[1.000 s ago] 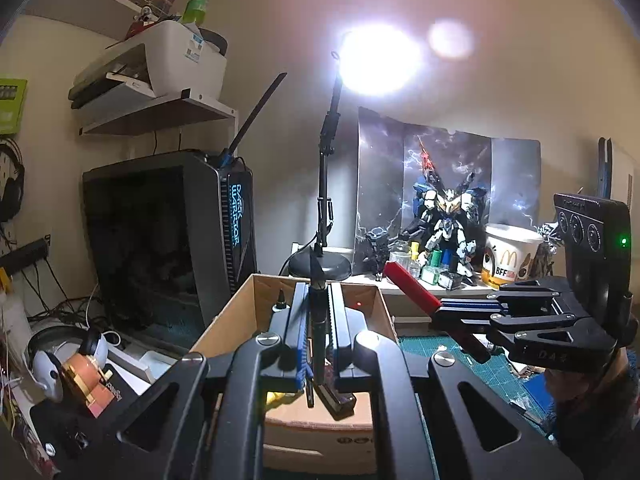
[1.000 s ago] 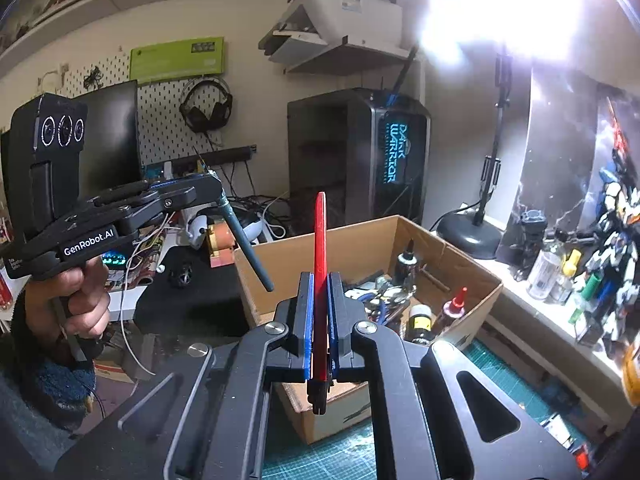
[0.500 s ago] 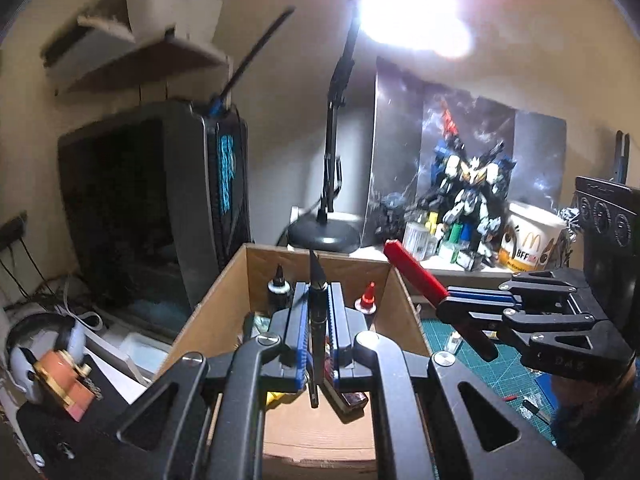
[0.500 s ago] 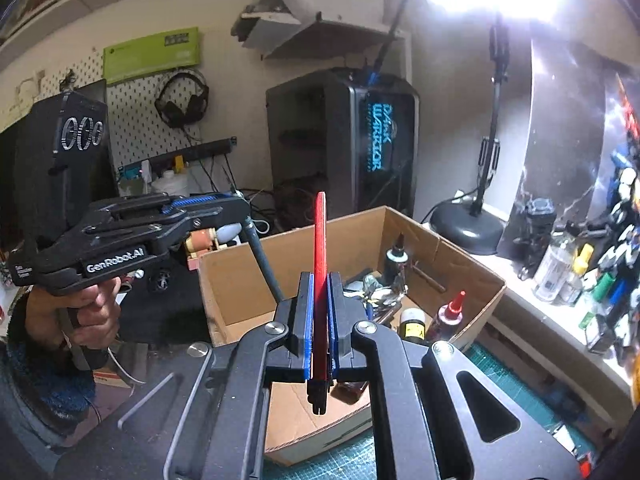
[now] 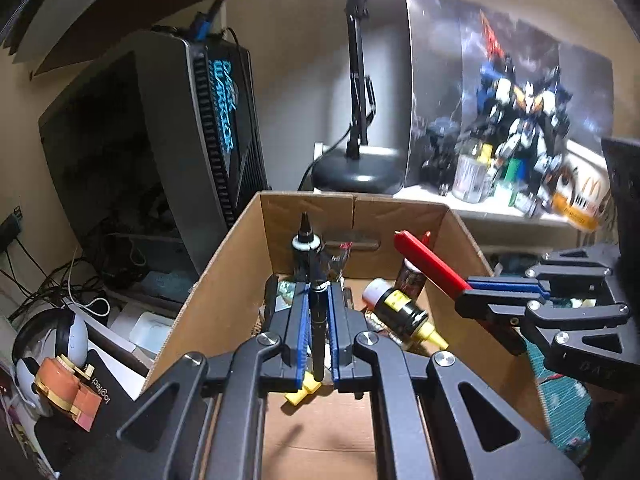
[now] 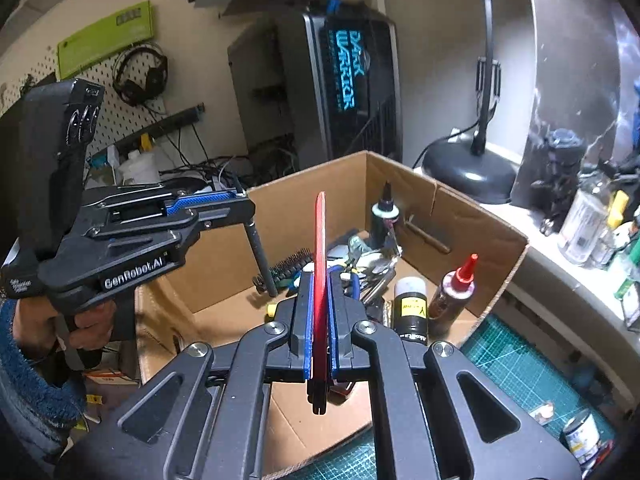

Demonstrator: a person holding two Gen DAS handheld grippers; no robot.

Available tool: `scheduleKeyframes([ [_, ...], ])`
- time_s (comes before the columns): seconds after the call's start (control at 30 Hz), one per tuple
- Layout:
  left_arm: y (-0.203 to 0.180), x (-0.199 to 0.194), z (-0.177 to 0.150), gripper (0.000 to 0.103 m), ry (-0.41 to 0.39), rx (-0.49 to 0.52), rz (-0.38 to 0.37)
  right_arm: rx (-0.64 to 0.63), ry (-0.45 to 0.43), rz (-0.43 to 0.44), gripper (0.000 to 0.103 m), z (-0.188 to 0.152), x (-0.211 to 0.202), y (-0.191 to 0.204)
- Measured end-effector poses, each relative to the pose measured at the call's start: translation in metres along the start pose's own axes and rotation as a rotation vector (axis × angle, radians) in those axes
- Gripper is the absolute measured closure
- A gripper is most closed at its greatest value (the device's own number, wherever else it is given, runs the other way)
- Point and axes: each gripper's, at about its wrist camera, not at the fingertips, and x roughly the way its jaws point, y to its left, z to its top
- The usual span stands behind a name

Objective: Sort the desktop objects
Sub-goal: 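Open the left gripper over the box while the right gripper releases the red-handled tool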

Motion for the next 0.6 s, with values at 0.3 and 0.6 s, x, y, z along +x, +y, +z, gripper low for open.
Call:
scheduleKeyframes([
  [0.3, -0.004, 0.024, 0.000, 0.094, 0.081, 0.032, 0.011, 0.016, 0.040, 0.016, 0.097, -0.002, 0.023, -0.008],
  [0.6, -0.010, 0.033, 0.001, 0.094, 0.133, 0.068, 0.016, 0.024, 0.065, 0.026, 0.097, -0.003, 0.034, -0.013],
])
